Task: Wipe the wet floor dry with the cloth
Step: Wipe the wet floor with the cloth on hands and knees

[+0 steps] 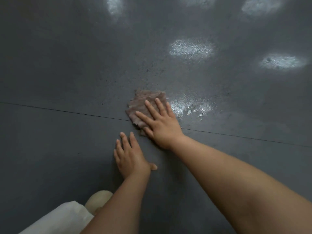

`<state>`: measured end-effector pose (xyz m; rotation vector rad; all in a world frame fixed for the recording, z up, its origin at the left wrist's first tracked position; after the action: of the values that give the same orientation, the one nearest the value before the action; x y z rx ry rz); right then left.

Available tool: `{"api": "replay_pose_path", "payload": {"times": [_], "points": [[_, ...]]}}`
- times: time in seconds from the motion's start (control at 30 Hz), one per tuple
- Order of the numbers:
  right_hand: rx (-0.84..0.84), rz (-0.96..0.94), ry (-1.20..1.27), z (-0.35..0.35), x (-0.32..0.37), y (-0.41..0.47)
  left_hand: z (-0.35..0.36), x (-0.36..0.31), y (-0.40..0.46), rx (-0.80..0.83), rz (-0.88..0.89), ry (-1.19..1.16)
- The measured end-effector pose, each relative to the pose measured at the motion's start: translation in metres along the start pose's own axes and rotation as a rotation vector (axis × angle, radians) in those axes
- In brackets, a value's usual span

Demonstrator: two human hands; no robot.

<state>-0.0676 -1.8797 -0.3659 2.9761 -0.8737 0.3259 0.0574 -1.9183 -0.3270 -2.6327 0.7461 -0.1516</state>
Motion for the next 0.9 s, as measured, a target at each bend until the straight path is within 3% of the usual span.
{"api": "replay_pose_path", "payload": {"times": [0.1, 0.27, 0.4, 0.47, 0.63, 0.73, 0.83, 0.9], "points": [[0.022, 0.184, -0.057, -0.007, -0.054, -0.015, -0.001, -0.002, 0.000, 0.012, -0.004, 0.028], [-0.040, 0.755, -0.108, -0.028, -0.157, -0.077, 0.001, -0.002, 0.000, -0.002, 0.006, 0.034], [-0.083, 1.023, -0.083, -0.028, -0.157, -0.078, 0.003, -0.001, 0.001, -0.023, -0.001, 0.002], [-0.100, 0.979, -0.054, -0.024, -0.132, -0.059, 0.003, -0.002, 0.002, -0.024, -0.004, -0.005], [-0.009, 0.361, -0.005, -0.002, -0.012, -0.038, 0.003, -0.003, 0.002, -0.026, -0.006, 0.002], [0.016, 0.105, -0.005, 0.008, 0.007, -0.039, 0.003, -0.003, 0.002, -0.031, -0.017, 0.000], [-0.053, 0.136, -0.001, 0.002, -0.029, -0.040, 0.004, -0.002, 0.004, -0.032, -0.008, -0.008], [-0.067, 0.287, -0.018, -0.004, -0.063, -0.043, 0.004, 0.000, 0.004, -0.025, -0.007, -0.018]]}}
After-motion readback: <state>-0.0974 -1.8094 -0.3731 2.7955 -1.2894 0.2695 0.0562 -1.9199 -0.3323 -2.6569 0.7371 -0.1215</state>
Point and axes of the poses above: each hand's wrist, its own y-axis towards the middle knuckle, its own z-axis out of the palm, x = y × z, the point moved 1 cm from there along y, towards the middle knuckle, and after that the axes turned 13 degrees about -x, right-handed, at the moved point
